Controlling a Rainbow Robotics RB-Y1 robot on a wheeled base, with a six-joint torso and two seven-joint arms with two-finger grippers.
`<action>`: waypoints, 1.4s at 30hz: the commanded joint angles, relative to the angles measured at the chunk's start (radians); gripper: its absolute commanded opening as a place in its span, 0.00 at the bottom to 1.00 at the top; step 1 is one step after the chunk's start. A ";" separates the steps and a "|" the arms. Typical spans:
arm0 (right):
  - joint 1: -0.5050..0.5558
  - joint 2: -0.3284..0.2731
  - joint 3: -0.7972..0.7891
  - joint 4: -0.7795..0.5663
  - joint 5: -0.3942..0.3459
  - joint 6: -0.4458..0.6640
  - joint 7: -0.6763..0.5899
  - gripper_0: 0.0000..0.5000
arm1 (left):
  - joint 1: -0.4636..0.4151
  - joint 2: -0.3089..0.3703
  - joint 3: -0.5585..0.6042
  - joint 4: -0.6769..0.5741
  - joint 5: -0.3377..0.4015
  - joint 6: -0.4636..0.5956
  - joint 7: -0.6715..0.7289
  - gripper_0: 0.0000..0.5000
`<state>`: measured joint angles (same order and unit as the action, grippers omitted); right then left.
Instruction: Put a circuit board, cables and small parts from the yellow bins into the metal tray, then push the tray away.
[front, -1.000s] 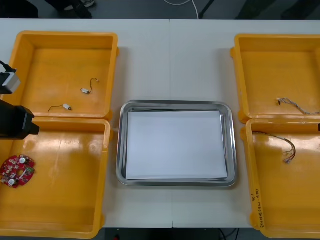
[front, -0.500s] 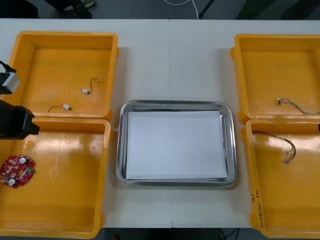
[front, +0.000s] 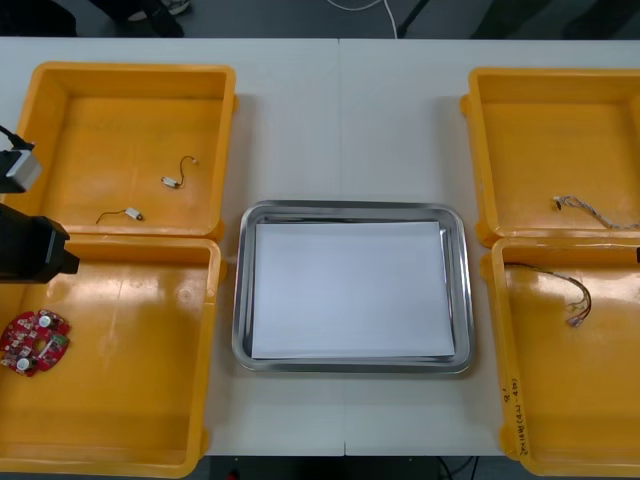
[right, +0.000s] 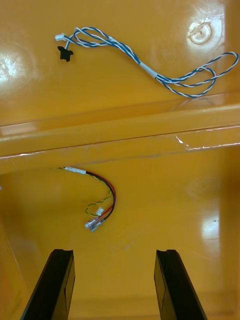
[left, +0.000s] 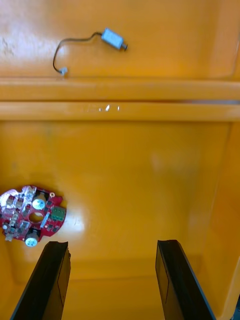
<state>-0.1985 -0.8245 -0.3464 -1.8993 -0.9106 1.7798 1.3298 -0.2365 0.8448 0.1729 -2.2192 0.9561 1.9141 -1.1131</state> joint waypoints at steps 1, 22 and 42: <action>0.011 -0.044 -0.039 -0.007 -0.008 0.007 0.028 0.93 | 0.045 -0.004 0.005 -0.010 -0.007 0.006 -0.076 1.00; 0.007 -0.036 -0.051 -0.018 0.001 -0.065 -0.003 0.93 | 0.028 -0.001 0.066 -0.010 -0.020 0.006 -0.044 1.00; 0.157 0.047 -0.011 -0.150 0.021 -0.059 -0.176 0.93 | 0.026 -0.016 0.076 -0.005 -0.080 0.006 0.036 1.00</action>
<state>-0.0772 -0.8085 -0.3636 -2.0052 -0.9057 1.7231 1.1975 -0.2085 0.8430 0.2185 -2.2191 0.9061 1.9141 -1.1128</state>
